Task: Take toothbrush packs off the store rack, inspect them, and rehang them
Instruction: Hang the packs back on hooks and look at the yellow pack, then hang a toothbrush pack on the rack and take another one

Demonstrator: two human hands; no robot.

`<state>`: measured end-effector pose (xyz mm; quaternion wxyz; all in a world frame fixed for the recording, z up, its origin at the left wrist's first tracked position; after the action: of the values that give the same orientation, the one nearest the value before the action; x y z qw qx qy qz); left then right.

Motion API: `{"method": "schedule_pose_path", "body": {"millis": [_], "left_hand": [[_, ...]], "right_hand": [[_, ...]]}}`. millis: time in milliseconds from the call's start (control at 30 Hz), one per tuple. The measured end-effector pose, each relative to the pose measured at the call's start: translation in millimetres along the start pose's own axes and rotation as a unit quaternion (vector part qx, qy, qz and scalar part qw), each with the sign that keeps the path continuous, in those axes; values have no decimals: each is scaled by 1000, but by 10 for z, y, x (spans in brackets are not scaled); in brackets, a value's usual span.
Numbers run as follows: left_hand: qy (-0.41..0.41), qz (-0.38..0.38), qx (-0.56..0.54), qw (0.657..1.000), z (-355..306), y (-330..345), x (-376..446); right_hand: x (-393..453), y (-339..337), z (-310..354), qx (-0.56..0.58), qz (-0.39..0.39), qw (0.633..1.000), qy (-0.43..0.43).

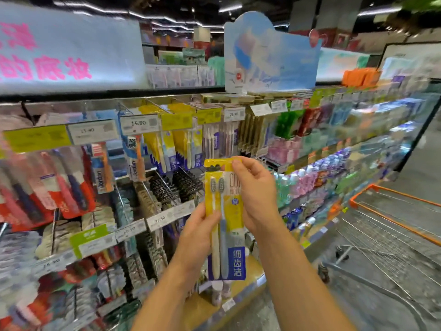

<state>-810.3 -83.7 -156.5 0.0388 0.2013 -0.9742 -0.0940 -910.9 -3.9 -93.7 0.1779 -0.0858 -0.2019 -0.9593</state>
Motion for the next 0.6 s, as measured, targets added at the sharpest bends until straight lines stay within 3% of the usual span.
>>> {"method": "schedule_pose_path", "body": {"millis": [200,600], "left_hand": [[15,-49,21,998,5,181,139],[35,-130,66,989,63,-275,595]], "right_hand": [[275,-152,-118,18,37,999,14],[790,315,-567,-3,130,990,61]]}}
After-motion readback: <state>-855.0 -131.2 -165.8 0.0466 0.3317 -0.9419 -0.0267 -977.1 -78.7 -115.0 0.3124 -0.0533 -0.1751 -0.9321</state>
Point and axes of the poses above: each hand's wrist, its own x-axis towards the middle knuckle, its own y-axis out of the palm, z = x × y, the point moved 4 cm from there along x, towards the middle knuckle
